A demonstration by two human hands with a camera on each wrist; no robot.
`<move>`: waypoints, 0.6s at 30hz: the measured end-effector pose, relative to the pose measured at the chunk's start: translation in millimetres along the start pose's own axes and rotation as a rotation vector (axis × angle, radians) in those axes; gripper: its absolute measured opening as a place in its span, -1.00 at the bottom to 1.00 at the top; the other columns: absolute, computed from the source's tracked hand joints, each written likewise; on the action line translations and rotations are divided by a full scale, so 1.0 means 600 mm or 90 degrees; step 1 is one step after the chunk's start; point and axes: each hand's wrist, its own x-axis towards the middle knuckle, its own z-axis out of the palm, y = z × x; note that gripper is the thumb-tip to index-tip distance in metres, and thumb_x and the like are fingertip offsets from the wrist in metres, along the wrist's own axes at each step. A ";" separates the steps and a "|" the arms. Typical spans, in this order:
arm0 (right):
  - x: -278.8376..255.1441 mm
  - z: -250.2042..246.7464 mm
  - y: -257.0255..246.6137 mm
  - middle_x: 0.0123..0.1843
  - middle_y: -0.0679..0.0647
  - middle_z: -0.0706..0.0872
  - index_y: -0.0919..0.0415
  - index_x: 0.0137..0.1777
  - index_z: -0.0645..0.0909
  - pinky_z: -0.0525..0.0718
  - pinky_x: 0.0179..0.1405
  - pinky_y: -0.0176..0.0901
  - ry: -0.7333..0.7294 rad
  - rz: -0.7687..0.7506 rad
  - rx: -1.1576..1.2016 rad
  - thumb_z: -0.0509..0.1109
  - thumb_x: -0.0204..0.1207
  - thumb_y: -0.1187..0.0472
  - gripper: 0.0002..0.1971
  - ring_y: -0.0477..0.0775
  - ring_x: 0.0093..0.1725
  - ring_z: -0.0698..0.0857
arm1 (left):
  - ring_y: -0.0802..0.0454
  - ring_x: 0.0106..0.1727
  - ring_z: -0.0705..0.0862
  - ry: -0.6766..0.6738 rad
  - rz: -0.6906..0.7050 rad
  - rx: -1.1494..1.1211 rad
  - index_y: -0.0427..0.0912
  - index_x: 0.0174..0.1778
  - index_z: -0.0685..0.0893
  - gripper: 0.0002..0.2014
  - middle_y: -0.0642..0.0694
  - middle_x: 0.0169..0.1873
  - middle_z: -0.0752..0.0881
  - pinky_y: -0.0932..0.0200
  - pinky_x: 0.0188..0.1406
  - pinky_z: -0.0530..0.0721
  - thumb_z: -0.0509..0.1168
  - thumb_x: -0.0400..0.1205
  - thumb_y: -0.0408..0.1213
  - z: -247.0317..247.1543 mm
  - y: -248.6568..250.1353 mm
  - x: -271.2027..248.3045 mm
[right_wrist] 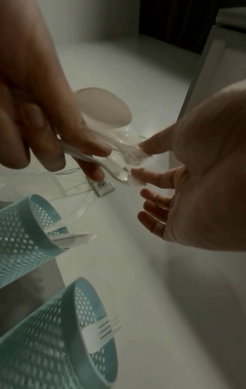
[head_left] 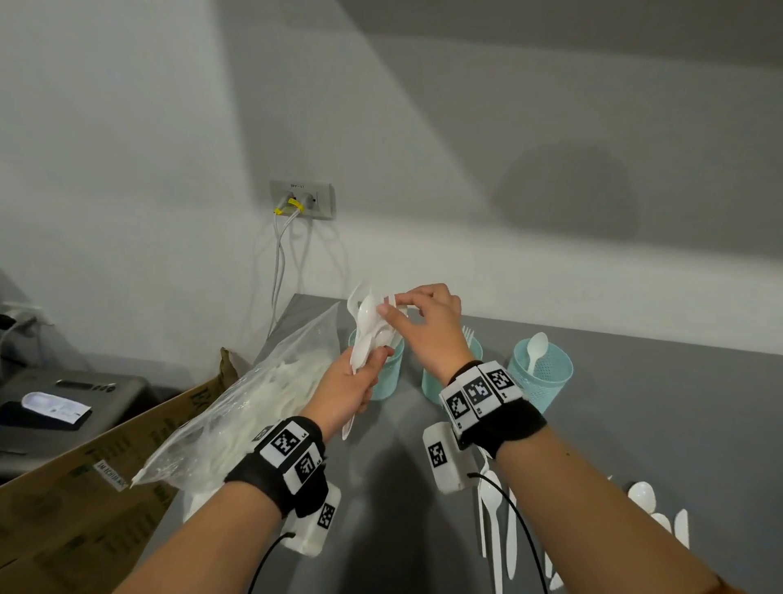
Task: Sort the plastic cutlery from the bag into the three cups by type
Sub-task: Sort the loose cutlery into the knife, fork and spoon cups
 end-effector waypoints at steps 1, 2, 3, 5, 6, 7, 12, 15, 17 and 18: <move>0.000 -0.002 0.002 0.15 -0.05 0.47 0.06 0.06 0.72 0.32 0.32 -0.28 0.007 0.000 0.002 0.45 0.47 -0.07 -0.72 -0.08 0.26 0.32 | 0.19 -0.59 0.29 0.003 0.000 0.007 -0.13 0.14 0.61 -0.65 0.13 -0.58 0.36 0.31 -0.63 0.31 0.20 0.66 0.07 0.001 0.000 0.000; 0.000 -0.005 0.003 0.15 -0.03 0.48 0.09 0.05 0.72 0.32 0.31 -0.28 0.015 -0.004 -0.001 0.43 0.49 -0.05 -0.74 -0.07 0.25 0.33 | 0.19 -0.60 0.30 0.004 0.003 0.015 -0.15 0.16 0.60 -0.60 0.12 -0.58 0.36 0.32 -0.64 0.32 0.21 0.64 0.11 0.001 0.001 0.000; 0.000 -0.008 0.005 0.16 -0.01 0.51 0.12 0.05 0.72 0.34 0.30 -0.27 0.021 -0.010 -0.016 0.41 0.52 -0.02 -0.76 -0.06 0.24 0.33 | 0.20 -0.61 0.31 0.002 0.011 0.022 -0.15 0.18 0.59 -0.54 0.11 -0.58 0.37 0.32 -0.64 0.33 0.22 0.60 0.16 0.002 0.001 -0.001; 0.004 -0.014 0.005 0.16 0.04 0.58 0.13 0.03 0.70 0.41 0.27 -0.20 0.047 -0.026 -0.045 0.34 0.59 0.05 -0.80 -0.02 0.20 0.39 | 0.19 -0.60 0.31 -0.007 0.022 0.029 -0.10 0.19 0.59 -0.49 0.10 -0.55 0.38 0.31 -0.64 0.33 0.21 0.53 0.24 0.004 0.000 -0.003; 0.006 -0.020 0.002 0.14 0.05 0.64 0.11 0.01 0.68 0.47 0.23 -0.15 0.066 -0.028 -0.036 0.29 0.62 0.08 -0.83 0.02 0.17 0.46 | 0.19 -0.59 0.30 -0.008 0.021 0.028 -0.07 0.16 0.60 -0.53 0.09 -0.54 0.37 0.31 -0.64 0.32 0.19 0.55 0.23 0.005 -0.001 -0.003; 0.007 -0.027 -0.003 0.10 0.07 0.69 0.10 -0.02 0.64 0.54 0.16 -0.13 0.089 -0.023 -0.005 0.25 0.65 0.12 -0.85 0.05 0.11 0.55 | 0.18 -0.58 0.28 -0.005 0.016 0.023 -0.04 0.11 0.61 -0.60 0.08 -0.52 0.36 0.30 -0.63 0.30 0.16 0.60 0.19 0.006 -0.001 -0.003; 0.007 -0.071 -0.030 -0.12 -0.10 0.61 0.13 0.03 0.44 0.70 -0.22 -0.15 0.152 -0.034 0.198 0.03 0.74 0.16 -0.83 -0.02 -0.38 0.69 | 0.17 -0.56 0.22 -0.015 -0.002 0.001 0.00 -0.03 0.66 -0.63 0.06 -0.53 0.27 0.34 -0.64 0.25 0.05 0.68 0.14 0.008 -0.001 -0.005; 0.003 -0.069 -0.030 -0.01 -0.05 0.57 0.07 0.09 0.45 0.58 -0.18 -0.21 0.111 -0.064 0.133 0.14 0.70 0.15 -0.92 -0.08 -0.19 0.61 | 0.15 -0.56 0.23 -0.036 0.004 0.002 0.00 -0.05 0.69 -0.59 0.02 -0.53 0.28 0.33 -0.62 0.26 0.03 0.68 0.17 0.014 0.001 -0.008; 0.003 -0.063 -0.018 0.17 -0.02 0.57 0.07 0.20 0.49 0.46 0.01 -0.23 0.045 -0.009 0.078 0.35 0.56 0.07 -0.74 -0.07 0.05 0.57 | 0.15 -0.57 0.24 -0.056 0.006 0.006 0.00 -0.05 0.71 -0.58 0.02 -0.54 0.29 0.31 -0.61 0.27 0.04 0.67 0.17 0.021 0.004 -0.009; 0.002 -0.061 -0.013 0.22 -0.02 0.55 0.07 0.26 0.52 0.45 0.05 -0.23 0.008 0.032 0.041 0.41 0.49 0.01 -0.63 -0.06 0.11 0.57 | 0.15 -0.57 0.24 -0.066 0.004 0.003 0.00 -0.05 0.71 -0.58 0.02 -0.55 0.30 0.32 -0.62 0.27 0.04 0.67 0.17 0.024 0.006 -0.009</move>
